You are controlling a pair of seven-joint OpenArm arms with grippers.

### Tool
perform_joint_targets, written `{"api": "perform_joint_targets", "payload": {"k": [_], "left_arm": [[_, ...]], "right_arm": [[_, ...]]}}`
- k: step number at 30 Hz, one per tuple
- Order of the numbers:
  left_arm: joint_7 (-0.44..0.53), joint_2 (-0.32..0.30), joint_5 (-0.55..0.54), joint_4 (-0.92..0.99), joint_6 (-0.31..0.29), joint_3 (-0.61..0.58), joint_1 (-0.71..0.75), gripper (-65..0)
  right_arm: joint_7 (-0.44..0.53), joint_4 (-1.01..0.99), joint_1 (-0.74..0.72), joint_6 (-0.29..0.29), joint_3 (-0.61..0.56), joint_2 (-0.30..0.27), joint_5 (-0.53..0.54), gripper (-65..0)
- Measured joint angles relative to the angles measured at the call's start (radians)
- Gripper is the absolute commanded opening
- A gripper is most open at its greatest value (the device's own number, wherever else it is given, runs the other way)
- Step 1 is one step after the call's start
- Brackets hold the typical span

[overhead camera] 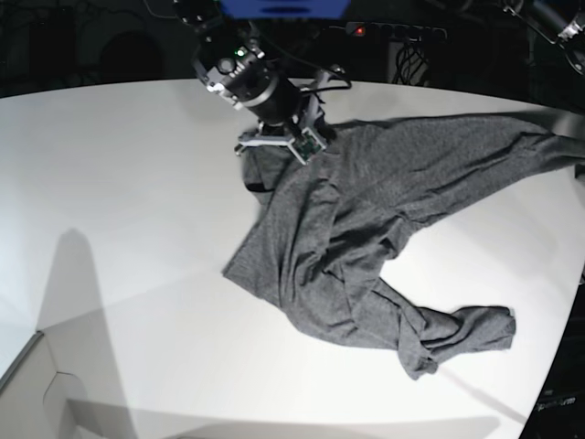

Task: Layout the t-shirt on the table in an organized manner, then fold the t-shirt properly

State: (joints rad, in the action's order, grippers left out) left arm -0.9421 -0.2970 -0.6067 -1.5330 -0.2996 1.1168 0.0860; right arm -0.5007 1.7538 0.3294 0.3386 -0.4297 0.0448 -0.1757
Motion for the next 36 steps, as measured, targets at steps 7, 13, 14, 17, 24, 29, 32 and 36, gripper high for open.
{"api": "perform_joint_targets", "payload": {"k": [7,13,14,17,24,29,32,36], "left_arm": [[0.000,0.000,0.002,0.000,0.000,0.000,-0.015,-64.8],[0.000,0.001,0.001,0.000,0.000,0.000,-0.014,-64.8],[0.000,0.000,0.001,0.000,0.000,0.000,-0.014,-64.8],[0.000,0.001,0.002,0.000,0.000,0.000,-0.014,-64.8],[-0.003,0.026,0.004,0.002,0.000,0.000,-0.014,-64.8],[-0.003,0.025,0.005,0.002,0.000,0.000,-0.013,-64.8],[-0.003,0.025,0.005,0.002,0.000,0.000,-0.014,-64.8],[-0.003,0.025,0.005,0.002,0.000,0.000,-0.014,-64.8]], "right_arm": [[0.000,0.000,0.003,0.000,0.002,-0.001,0.000,-35.4],[0.000,0.000,0.003,0.000,0.002,0.000,0.004,-30.8],[0.000,-0.001,0.001,0.000,0.002,0.000,0.004,-30.8],[0.008,-0.055,-0.014,0.000,0.002,0.000,0.006,-30.9],[0.007,-0.157,-0.074,0.000,0.033,0.006,0.009,-30.9],[0.013,-0.157,-0.080,0.000,0.074,0.002,0.008,-31.0],[0.011,-0.162,-0.102,0.000,0.076,0.002,0.008,-32.9],[0.010,-0.157,-0.107,0.001,0.076,0.002,0.009,-51.9]]}}
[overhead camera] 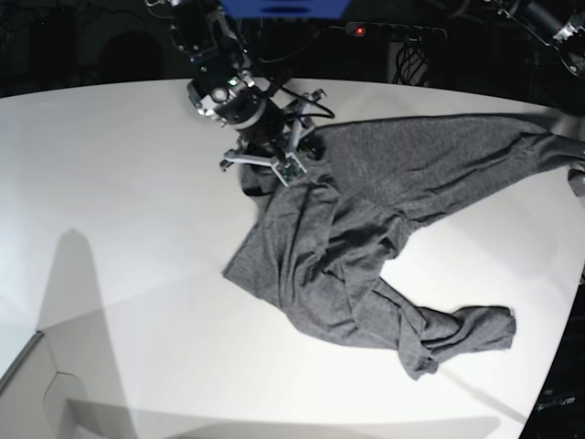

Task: Layout the t-shirt on the table in an organized manner, then fold the t-shirt properly

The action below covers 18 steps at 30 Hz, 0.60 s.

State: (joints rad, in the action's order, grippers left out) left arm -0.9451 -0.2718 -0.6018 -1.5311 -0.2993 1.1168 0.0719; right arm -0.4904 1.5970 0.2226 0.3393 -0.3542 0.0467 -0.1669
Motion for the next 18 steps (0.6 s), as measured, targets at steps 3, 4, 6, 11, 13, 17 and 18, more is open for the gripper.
{"api": "perform_joint_targets", "payload": {"k": [3,4,6,11,13,17,18], "left_arm": [[0.000,0.000,0.000,0.000,0.000,0.000,0.000,-64.8],[0.000,0.000,0.000,0.000,0.000,0.000,0.000,-64.8],[0.000,0.000,0.001,0.000,0.000,0.000,0.000,-64.8],[0.000,0.000,0.003,0.000,0.000,0.002,0.000,-64.8],[0.000,-0.001,0.003,0.000,0.000,0.002,0.000,-64.8],[0.002,-0.002,0.000,0.000,0.000,0.003,0.000,-64.8],[0.002,-0.002,0.000,0.000,0.000,0.005,0.000,-64.8]], "right_arm": [[-0.010,0.030,0.003,0.003,0.018,-0.002,0.001,-65.0],[-0.006,0.050,0.003,0.003,0.037,0.000,0.002,-65.0],[-0.007,0.091,0.002,0.002,0.066,0.000,-0.002,-65.0],[-0.010,0.137,-0.060,0.003,0.152,0.000,0.008,-65.0],[-0.010,0.138,-0.100,0.003,0.219,0.000,0.006,-65.0],[-0.015,0.137,-0.209,0.092,0.355,0.000,0.000,-65.0],[-0.010,0.127,-0.238,0.110,0.385,0.000,0.000,-65.0]]}}
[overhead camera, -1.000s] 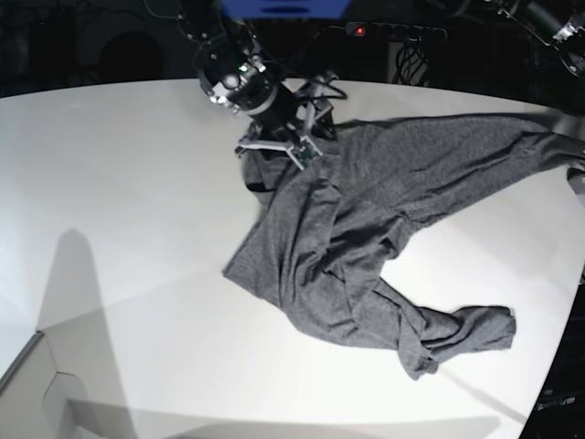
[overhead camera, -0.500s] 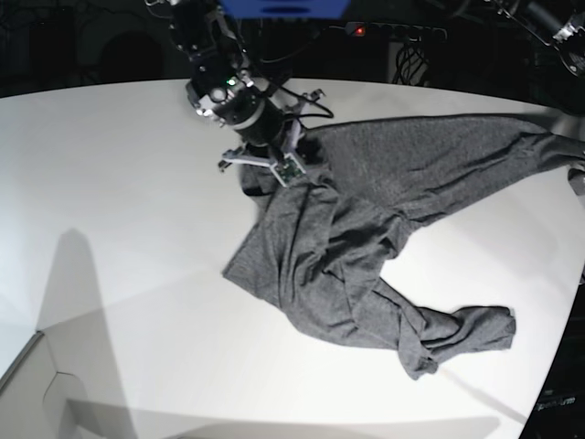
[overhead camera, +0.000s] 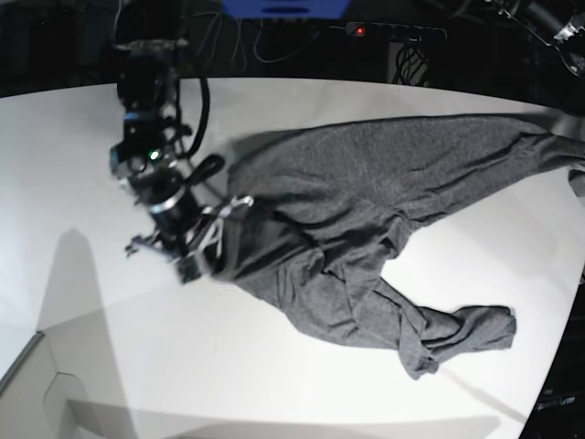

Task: Layout the t-shirt on the table in an organized manner, then fold the t-shirt properly
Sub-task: 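Drag the held shirt edge with the right gripper away from the left gripper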

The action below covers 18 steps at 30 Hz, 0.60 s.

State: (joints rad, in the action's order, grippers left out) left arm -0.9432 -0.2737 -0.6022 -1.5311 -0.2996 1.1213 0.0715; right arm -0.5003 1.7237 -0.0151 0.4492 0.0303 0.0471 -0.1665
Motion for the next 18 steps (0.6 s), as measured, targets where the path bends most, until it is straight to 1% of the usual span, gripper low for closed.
{"api": "perform_joint_targets", "payload": {"k": [2,5,8,10,14,18], "left_arm": [[0.001,0.000,0.000,-0.002,0.000,0.001,0.000,-64.8],[0.005,0.017,-0.001,-0.011,0.000,0.003,0.000,-64.8],[-0.003,0.042,0.003,-0.024,0.000,0.002,0.007,-64.8],[-0.002,0.058,-0.002,-0.049,0.000,0.004,0.008,-64.8],[-0.003,0.109,-0.006,-0.108,-0.002,0.002,0.038,-64.8],[-0.002,0.148,-0.001,-0.124,0.000,-0.001,0.039,-64.8]], "right_arm": [[-0.004,-0.046,-0.074,0.006,0.047,-0.001,-0.008,-65.0],[0.011,-0.132,-0.161,0.016,0.082,-0.040,0.008,-65.0],[-0.004,-0.225,-0.208,0.024,0.130,-0.069,-0.002,-65.0],[-0.005,-0.267,-0.237,0.022,0.192,-0.071,-0.006,-65.0],[0.010,-0.275,-0.272,0.022,0.292,-0.076,-0.001,-65.0],[0.002,-0.277,-0.255,0.022,0.345,-0.110,-0.002,-65.0]]}}
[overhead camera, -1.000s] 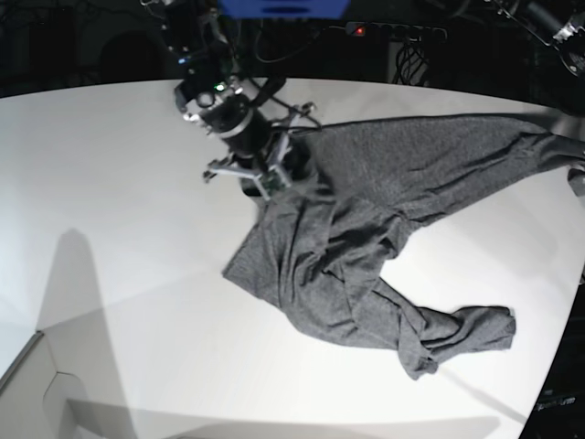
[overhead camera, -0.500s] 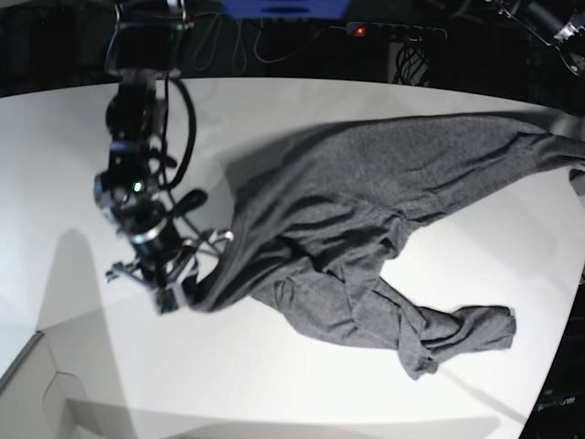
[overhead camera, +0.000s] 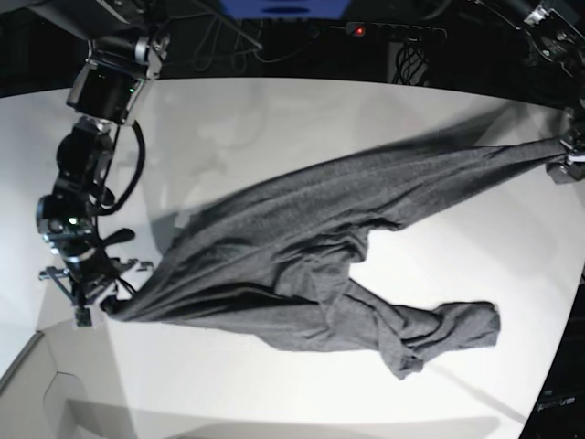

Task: Layout the t-shirt on the table in an organized manner, then fold the t-shirt properly
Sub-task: 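Drag the held shirt edge with the right gripper away from the left gripper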

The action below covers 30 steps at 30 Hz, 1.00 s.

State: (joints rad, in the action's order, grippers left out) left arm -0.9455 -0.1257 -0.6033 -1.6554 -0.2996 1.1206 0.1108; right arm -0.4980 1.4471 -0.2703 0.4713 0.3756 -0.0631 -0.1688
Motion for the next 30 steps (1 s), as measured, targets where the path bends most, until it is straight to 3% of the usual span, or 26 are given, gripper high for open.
{"api": "perform_joint_targets", "payload": {"k": [5,10,16,22,25,27,30], "left_arm": [[-0.003,0.050,0.005,-0.002,0.001,-0.001,-0.027,-64.8],[0.007,0.043,0.003,0.002,0.003,-0.052,-0.100,-64.6],[0.000,0.044,-0.003,0.004,0.000,-0.150,-0.182,-64.5],[0.003,0.045,0.015,0.005,0.001,-0.147,-0.188,-63.5],[0.004,0.042,0.010,0.036,0.001,-0.142,-0.187,-55.6],[0.003,0.043,0.010,0.063,0.000,-0.111,-0.189,-46.3],[0.003,0.011,0.010,0.107,0.004,-0.093,-0.183,-32.5]], "right_arm": [[-0.003,-0.002,0.049,0.000,0.016,-0.042,0.001,-65.0],[0.012,-0.056,0.054,0.000,0.013,-0.095,0.010,-65.0],[0.002,-0.158,0.061,0.000,0.012,-0.115,0.002,-65.0],[0.005,-0.159,0.066,0.000,0.013,-0.125,0.002,-65.0],[0.004,-0.158,0.077,0.000,0.013,-0.125,0.004,-65.0],[0.001,-0.158,0.085,0.000,0.013,-0.125,0.004,-64.4],[0.011,-0.158,0.100,0.000,0.044,-0.122,0.009,-54.7]]}}
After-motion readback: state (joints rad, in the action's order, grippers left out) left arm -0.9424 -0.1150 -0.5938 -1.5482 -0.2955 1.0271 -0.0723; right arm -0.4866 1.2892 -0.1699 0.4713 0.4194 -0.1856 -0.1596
